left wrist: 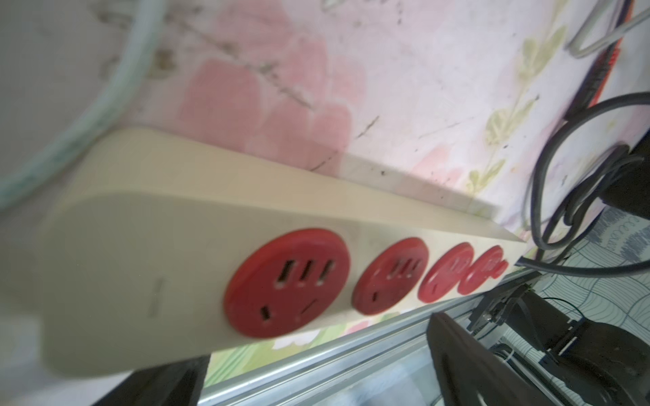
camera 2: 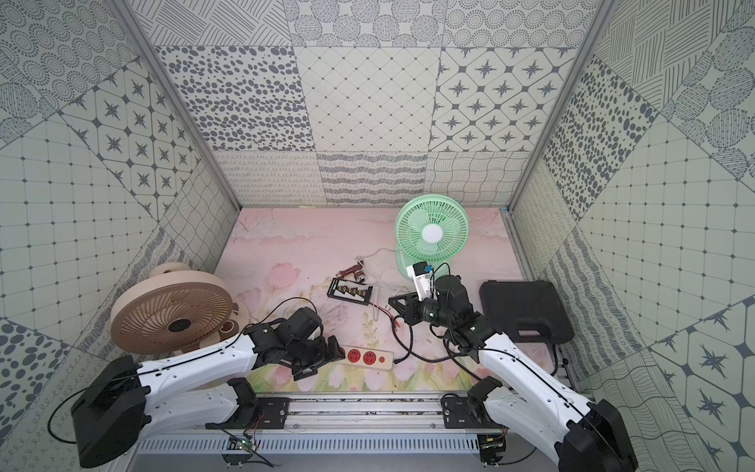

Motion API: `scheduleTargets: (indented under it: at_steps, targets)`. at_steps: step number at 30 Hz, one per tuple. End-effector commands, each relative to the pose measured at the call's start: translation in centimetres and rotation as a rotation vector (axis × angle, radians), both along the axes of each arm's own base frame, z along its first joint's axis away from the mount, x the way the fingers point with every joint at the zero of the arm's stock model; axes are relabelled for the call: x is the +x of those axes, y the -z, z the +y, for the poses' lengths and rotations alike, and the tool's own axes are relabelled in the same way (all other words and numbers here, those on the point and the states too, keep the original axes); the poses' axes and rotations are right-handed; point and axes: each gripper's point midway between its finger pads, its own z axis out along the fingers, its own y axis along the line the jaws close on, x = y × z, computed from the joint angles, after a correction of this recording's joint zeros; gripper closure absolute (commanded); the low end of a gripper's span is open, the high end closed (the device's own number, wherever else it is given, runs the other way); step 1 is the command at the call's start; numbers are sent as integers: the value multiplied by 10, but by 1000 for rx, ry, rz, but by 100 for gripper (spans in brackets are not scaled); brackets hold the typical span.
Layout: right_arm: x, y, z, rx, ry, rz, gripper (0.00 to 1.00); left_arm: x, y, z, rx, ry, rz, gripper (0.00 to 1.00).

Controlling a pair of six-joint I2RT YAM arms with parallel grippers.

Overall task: Plug the desk fan into the power strip
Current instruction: Adjust the socket at the center of the board.

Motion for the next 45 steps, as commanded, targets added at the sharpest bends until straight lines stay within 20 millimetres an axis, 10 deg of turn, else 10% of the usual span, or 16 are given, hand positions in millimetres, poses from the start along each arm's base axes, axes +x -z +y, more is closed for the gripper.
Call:
scheduleTargets:
  at_steps: [1,25,45]
  targets:
    - [7,-13,0,-5,29,-32,100,40,0,-21,-1,-27,-95,1]
    - [-8,6,0,-115,30,-167,100,214,-8,-47,27,-50,-261,1]
    - [-10,32,28,-227,100,-231,100,116,-56,16,0,-112,-280,1]
